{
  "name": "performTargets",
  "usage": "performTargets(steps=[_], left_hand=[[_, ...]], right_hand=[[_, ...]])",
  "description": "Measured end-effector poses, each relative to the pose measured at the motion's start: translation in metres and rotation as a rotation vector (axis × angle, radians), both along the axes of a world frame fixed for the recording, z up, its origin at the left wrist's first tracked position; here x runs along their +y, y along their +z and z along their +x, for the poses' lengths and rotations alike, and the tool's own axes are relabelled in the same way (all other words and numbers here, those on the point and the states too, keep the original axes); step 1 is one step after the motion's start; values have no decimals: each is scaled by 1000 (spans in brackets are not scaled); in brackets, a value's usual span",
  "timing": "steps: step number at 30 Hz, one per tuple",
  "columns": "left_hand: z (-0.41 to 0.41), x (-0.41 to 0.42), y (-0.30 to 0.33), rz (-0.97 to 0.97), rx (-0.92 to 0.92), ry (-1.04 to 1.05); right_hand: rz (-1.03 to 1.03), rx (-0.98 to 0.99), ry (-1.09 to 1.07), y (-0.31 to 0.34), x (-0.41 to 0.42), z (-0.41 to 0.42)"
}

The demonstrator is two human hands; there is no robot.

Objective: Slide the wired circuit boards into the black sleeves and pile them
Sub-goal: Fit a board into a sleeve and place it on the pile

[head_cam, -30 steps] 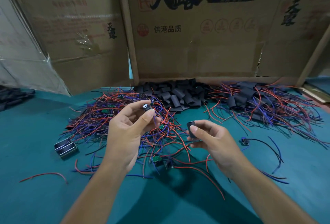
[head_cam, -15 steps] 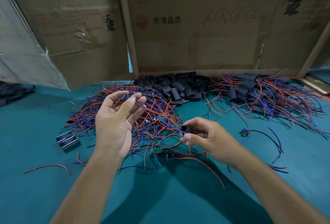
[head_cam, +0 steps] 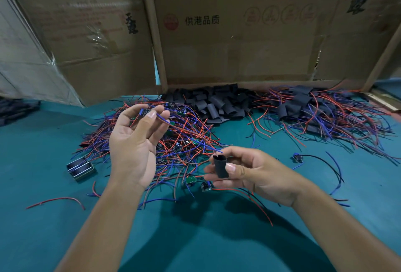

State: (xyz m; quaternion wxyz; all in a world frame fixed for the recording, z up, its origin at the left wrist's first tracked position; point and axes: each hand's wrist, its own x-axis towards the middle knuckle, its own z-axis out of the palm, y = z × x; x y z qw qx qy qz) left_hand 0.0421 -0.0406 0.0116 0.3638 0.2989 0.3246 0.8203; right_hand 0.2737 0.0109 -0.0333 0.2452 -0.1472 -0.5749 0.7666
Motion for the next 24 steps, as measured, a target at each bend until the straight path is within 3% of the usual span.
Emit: performTargets(steps=[16,24], left_hand=[[-3,0,-2,14,53,-7],[7,0,-4,47,127,-31]], right_hand=[[-64,89,42,8,-4,0],[26,12,-24,7,-3,-2]])
